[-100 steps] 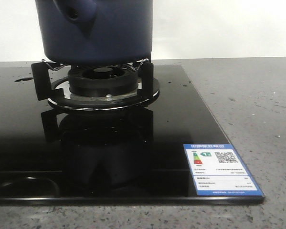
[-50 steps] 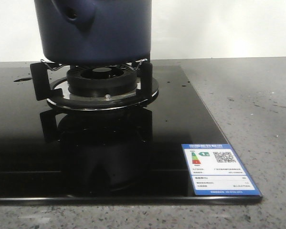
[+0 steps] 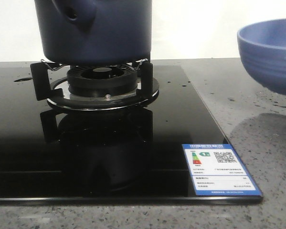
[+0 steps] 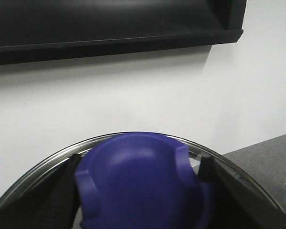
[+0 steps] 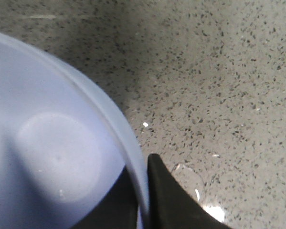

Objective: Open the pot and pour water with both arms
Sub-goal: 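Lower the blue bowl onto the counter and open the right gripper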

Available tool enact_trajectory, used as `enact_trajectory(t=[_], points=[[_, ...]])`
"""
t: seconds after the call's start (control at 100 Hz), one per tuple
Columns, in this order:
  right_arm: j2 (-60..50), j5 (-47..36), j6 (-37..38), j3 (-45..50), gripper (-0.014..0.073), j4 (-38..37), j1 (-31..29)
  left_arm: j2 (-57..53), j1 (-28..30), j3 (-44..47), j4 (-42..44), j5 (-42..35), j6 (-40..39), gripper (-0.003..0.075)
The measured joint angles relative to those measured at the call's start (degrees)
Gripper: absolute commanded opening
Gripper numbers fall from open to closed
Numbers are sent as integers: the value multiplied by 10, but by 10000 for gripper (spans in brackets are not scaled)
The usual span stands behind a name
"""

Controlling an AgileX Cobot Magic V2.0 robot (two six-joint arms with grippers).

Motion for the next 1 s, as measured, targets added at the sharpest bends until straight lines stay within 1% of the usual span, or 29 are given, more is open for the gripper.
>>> enact_trajectory(t=[0.16, 0.38, 0.43, 0.47, 0.49, 0.52, 0.55, 0.56, 0.58, 0.59, 0.62, 0.67, 0.85, 1.0], points=[[1, -27, 0, 9, -42, -2, 0, 0, 0, 0, 0, 0, 0, 335], [24, -32, 2, 10, -34, -3, 0, 0, 0, 0, 0, 0, 0, 335], [26, -33, 0, 10, 6, -3, 0, 0, 0, 0, 0, 0, 0, 335], [26, -33, -1, 10, 76, -3, 0, 0, 0, 0, 0, 1, 0, 335], [26, -33, -1, 10, 138, -3, 0, 0, 0, 0, 0, 3, 0, 335], [26, -33, -2, 10, 190, -3, 0, 0, 0, 0, 0, 4, 0, 335], [26, -34, -3, 10, 281, -3, 0, 0, 0, 0, 0, 4, 0, 335], [26, -34, -4, 10, 300, -3, 0, 0, 0, 0, 0, 5, 0, 335], [26, -34, -4, 10, 369, -3, 0, 0, 0, 0, 0, 5, 0, 335], [26, -34, -4, 10, 369, -3, 0, 0, 0, 0, 0, 5, 0, 335], [26, -34, -6, 10, 439, -3, 0, 0, 0, 0, 0, 6, 0, 335], [26, -33, -6, 8, 500, -3, 0, 0, 0, 0, 0, 6, 0, 335], [15, 1, -7, -44, 503, -2, 0, 0, -1, 0, -3, 13, 0, 335], [-37, 33, -7, -107, 503, 18, -1, 0, -23, 0, -3, 13, 0, 335]])
